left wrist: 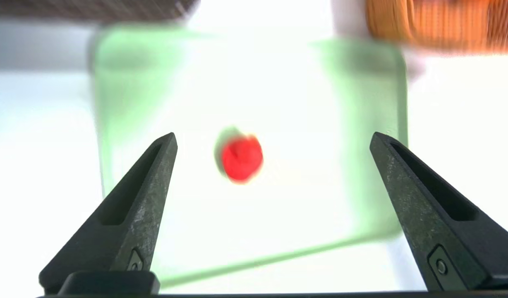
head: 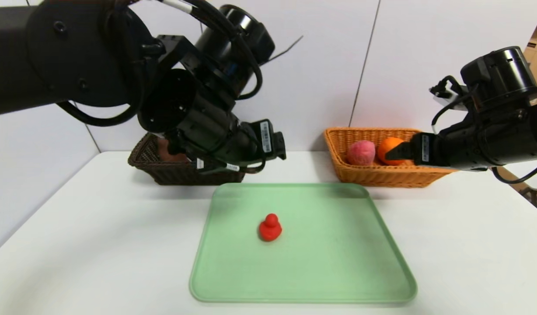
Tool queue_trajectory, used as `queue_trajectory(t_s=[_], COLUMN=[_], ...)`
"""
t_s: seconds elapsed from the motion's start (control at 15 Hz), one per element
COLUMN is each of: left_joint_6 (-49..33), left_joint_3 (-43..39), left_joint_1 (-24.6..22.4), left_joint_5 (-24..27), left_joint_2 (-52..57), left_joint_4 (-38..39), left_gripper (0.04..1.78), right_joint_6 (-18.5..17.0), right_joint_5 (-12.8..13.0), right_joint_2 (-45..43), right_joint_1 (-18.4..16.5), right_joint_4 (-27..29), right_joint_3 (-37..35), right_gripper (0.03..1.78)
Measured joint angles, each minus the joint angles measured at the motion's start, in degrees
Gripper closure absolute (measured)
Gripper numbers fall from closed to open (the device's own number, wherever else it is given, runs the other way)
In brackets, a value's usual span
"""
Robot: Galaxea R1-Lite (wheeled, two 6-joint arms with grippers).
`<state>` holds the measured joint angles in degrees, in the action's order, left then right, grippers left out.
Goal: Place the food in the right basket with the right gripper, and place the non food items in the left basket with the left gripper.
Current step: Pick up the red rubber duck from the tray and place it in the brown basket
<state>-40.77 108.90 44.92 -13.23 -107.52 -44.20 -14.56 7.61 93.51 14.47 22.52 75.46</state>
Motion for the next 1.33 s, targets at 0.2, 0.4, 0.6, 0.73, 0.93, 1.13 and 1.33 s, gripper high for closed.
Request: queue_trajectory(t_s=[0.2,0.4,0.6,0.73,0.93,1.13,1.33], left_joint_6=[0.26,0.48,0.89,2.9,4.91,7.3,8.52], left_joint_3=[-5.12,-6.58,-6.72,-6.69,-6.75,-6.75,-6.62], left_joint_1=[4.74,6.69,7.28,7.33,7.14,7.0,5.84], left_joint_5=[-2.65,-3.06,-2.95,-2.62,-1.33,0.88,0.94], left_joint_2=[0.57,0.33,-1.05,-2.68,-5.88,-8.63,-10.95], left_joint_4=[-0.45,-6.21,-8.02,-7.56,-3.21,-1.46,-1.33], left_gripper=[0.16,0.15,0.14,0.13,0.13,0.13,0.13], right_joint_6=[7.01,9.39,9.35,9.35,9.33,9.26,9.24], right_joint_5=[-2.65,-4.85,-4.86,-4.89,-4.83,-4.77,-4.69], right_joint_2=[-1.05,-2.17,-2.61,-2.67,-3.06,-3.66,-4.49], right_joint_1=[-2.18,-2.97,-3.07,-3.04,-2.93,-2.71,-2.44], right_joint_4=[-2.67,-6.89,-7.06,-7.06,-7.03,-7.0,-7.06], right_joint_3=[-2.41,-6.25,-7.35,-7.44,-7.96,-8.7,-10.17], right_gripper=[0.11,0.11,0.11,0.11,0.11,0.11,0.11])
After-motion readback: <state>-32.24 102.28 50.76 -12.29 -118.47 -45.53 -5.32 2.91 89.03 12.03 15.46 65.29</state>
